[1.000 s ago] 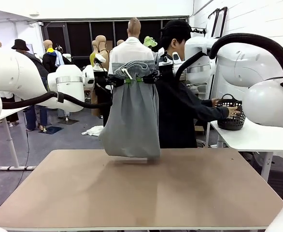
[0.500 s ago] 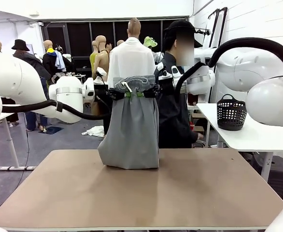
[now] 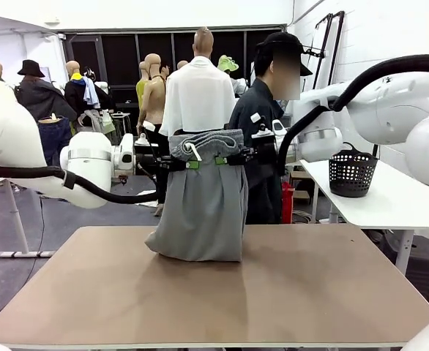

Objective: Fold the training pants.
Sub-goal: Fold the Training pants in half.

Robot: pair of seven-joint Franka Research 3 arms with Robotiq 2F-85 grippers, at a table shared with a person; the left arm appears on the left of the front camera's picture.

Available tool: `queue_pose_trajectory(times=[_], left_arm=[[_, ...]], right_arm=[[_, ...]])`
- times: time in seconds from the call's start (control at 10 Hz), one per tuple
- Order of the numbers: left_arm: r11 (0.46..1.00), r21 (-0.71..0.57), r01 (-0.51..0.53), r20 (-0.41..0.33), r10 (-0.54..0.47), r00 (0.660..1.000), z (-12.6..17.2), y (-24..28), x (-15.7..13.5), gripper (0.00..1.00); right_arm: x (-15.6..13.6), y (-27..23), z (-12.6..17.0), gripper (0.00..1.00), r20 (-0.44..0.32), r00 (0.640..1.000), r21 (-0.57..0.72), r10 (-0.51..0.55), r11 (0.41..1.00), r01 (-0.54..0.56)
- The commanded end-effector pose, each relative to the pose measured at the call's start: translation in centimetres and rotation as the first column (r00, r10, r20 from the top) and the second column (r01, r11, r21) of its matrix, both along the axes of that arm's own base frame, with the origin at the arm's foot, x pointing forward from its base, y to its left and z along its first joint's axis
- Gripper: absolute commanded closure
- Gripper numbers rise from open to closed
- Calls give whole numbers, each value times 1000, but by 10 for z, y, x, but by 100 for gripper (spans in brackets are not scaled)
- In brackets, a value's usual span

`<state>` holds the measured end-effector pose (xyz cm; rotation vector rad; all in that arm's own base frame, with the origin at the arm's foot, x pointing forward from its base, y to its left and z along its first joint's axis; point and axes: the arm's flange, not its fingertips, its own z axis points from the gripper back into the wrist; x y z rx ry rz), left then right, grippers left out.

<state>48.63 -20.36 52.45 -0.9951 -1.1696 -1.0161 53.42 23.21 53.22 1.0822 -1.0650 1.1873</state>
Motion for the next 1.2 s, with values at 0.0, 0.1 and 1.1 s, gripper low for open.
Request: queue_pose_trajectory(times=[0.0,0.1,1.1], left_arm=[[999,3,34,-68,-34,997,-3,5,-29,100],[999,-18,44,-94,-46,995,-11,4,-39,100],[996,-84,39,-280,-61,958,-94,-6,-77,100]], right_arm=[[-25,-19,-14,100,-40,999,69,-28,997,30],[-37,-25,-26,100,-77,997,88,-28,996,34],[-89,-20,-100,100,-289,957,59,35,998,-19]])
